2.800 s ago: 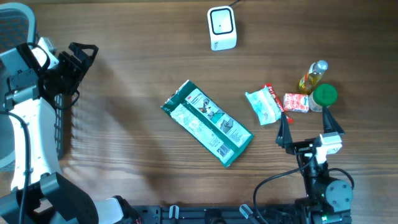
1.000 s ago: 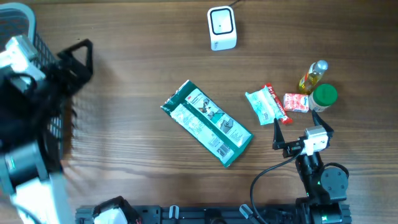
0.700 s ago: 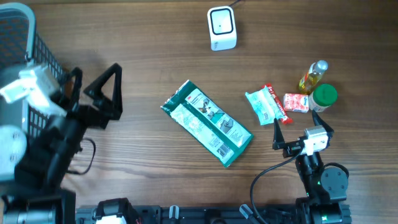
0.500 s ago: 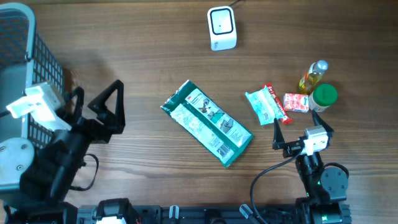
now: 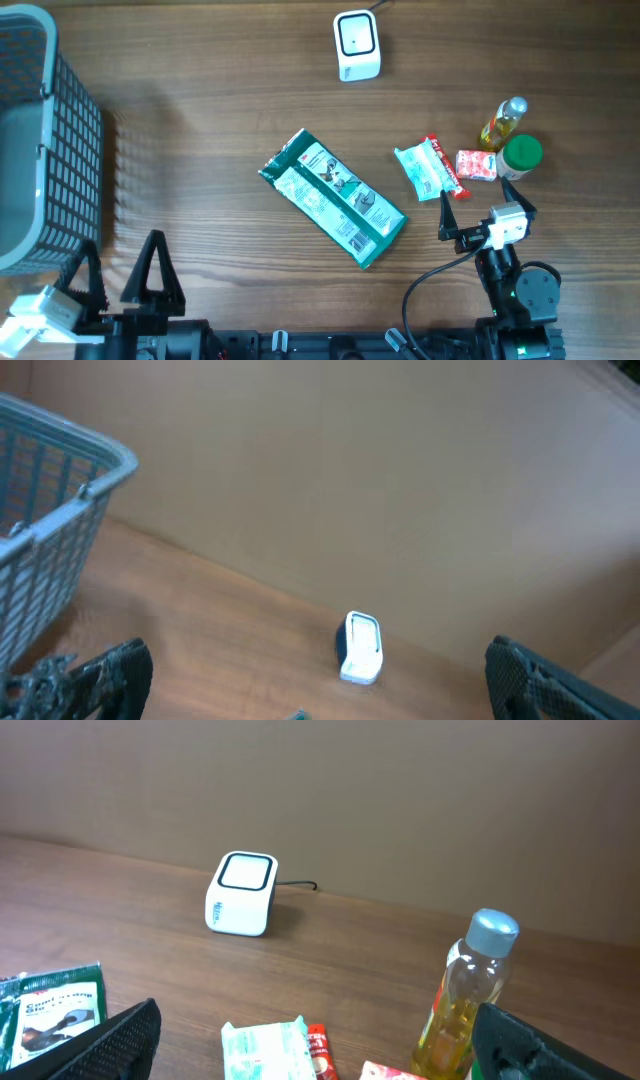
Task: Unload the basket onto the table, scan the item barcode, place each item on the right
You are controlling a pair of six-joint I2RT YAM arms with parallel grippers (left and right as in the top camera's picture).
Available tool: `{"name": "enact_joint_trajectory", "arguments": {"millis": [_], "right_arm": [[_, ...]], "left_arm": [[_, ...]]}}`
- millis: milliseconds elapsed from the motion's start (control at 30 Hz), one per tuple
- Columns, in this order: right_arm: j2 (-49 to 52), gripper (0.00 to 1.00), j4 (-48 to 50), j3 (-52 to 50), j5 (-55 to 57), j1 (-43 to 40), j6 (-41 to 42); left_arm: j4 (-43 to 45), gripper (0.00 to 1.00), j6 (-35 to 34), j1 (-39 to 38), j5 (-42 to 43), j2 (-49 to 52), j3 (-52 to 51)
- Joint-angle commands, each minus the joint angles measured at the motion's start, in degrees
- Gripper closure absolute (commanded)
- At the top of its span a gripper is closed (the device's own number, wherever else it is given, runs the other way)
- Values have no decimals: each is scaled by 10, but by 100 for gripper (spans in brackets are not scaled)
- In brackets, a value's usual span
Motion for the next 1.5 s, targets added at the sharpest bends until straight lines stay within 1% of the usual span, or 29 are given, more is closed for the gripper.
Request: {"name": "enact_joint_trajectory", "arguments": {"millis": [0,267,367,500,633,767,833,1100,1200,1267,1400,1467], "right_arm": [[-6,0,2,-1,-9,-3,-7],[-6,1,2,-1,-9,-3,-7],[-6,0,2,-1,-9,-3,-7],[-6,0,2,-1,-9,-3,-7],[-6,0,2,-1,-9,-3,-7],[-6,0,2,-1,-9,-3,-7],[-6,0,2,-1,-9,-3,-7],[-6,0,2,-1,-9,-3,-7],[-6,0,2,-1,-9,-3,-7],[-6,0,2,-1,-9,-3,-7],[-6,0,2,-1,-9,-3,-7],[-6,0,2,-1,-9,-3,-7]], "left_arm": [[66,0,6,-3,-14,-34,-59],[261,0,6,-4,-14,-112,-210],[366,0,6,-6,-9,-112,-257],[533,0,6,-6,11,-112,-333],[672,0,7,-5,12,-112,-413],[748,0,6,1,12,-112,-489],[753,0,6,1,12,-112,-522],[747,0,7,1,7,-112,-598],[681,0,9,1,-1,-112,-601],[645,0,33,1,5,-112,-601],[529,0,112,1,14,-112,-601],[487,0,148,1,14,-112,-601]]}}
